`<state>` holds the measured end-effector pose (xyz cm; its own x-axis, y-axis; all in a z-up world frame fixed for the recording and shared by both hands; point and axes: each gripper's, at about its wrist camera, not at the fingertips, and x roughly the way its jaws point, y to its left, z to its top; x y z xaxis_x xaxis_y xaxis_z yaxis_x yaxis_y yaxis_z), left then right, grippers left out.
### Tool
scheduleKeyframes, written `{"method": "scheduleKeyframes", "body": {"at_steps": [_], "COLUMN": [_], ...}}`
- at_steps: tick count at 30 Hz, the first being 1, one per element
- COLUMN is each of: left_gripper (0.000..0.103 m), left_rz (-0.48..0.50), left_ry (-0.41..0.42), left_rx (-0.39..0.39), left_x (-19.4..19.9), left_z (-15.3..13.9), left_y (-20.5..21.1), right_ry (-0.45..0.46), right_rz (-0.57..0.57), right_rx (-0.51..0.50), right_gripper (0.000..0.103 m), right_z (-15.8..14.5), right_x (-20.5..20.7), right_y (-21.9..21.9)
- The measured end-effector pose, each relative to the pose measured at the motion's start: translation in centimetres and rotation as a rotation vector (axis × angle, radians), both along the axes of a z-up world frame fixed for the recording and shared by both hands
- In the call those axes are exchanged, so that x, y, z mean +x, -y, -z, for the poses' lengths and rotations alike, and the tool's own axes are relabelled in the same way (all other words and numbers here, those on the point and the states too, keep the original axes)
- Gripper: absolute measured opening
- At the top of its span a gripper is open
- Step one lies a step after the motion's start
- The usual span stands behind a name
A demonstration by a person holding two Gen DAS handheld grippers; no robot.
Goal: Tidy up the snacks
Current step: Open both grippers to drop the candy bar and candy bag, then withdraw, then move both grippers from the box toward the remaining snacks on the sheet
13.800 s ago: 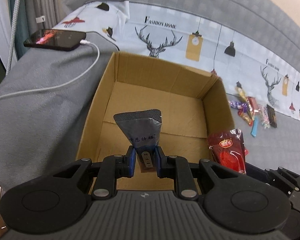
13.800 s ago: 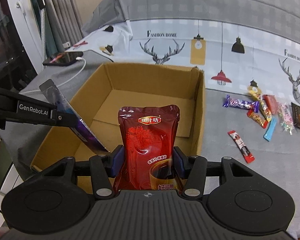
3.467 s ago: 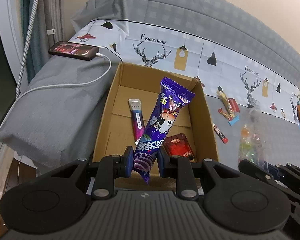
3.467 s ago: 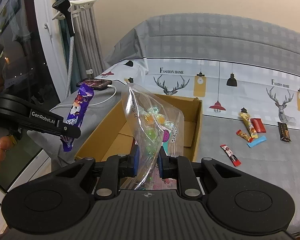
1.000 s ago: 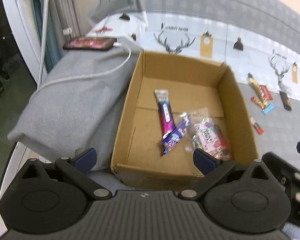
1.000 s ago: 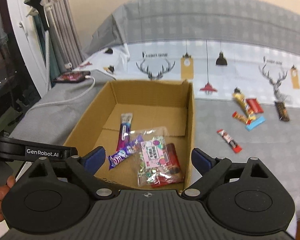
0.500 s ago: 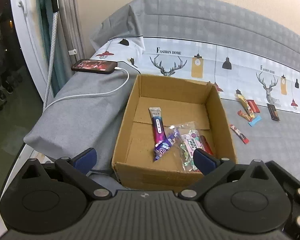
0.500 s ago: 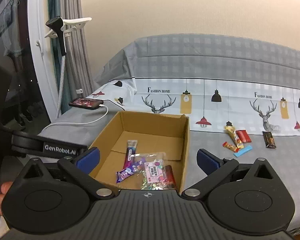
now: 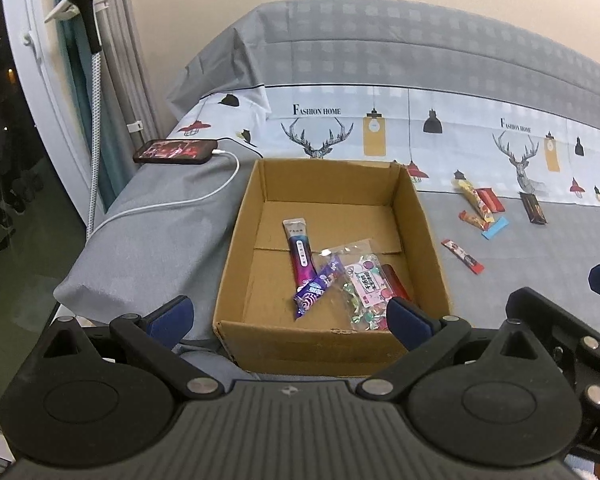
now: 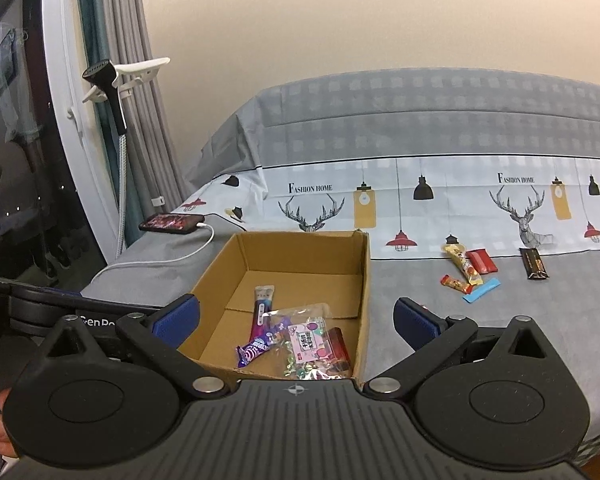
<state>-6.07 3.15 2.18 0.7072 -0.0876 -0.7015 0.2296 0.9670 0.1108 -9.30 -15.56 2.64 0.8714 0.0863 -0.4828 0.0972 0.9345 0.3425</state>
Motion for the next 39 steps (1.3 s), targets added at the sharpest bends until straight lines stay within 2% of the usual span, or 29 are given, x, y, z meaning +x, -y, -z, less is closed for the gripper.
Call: {"method": "scheduleKeyframes", "body": {"at_steps": [16, 26, 33, 39], "left_gripper": [0.103, 0.103, 0.103, 0.103], "left_rz": [0.038, 0.126, 0.185, 0.251], "left_ry": [-0.081, -0.094, -0.148, -0.146], "left_rx": [0.055, 0.064, 0.071, 0.085], "left_x": [2.6, 5.2, 8.4, 11.1], "left_z": [1.0, 1.3, 3.5, 4.7], "left_y": [5.2, 12.5, 18.6, 24.5], "right_ry": [-0.032, -0.076, -0.093, -0.102], "right_rz": [0.070, 0.218, 0.326, 0.442], "right_rx": [0.109, 0.159, 0.125, 0.079], "right_gripper": [0.103, 0.103, 0.103, 0.103], "right_z": [2.8, 5.7, 6.9, 8.1], "right_x": [0.2, 0.5, 0.9, 1.2], "right_y": [4.0, 10.5, 15.4, 20.4]}}
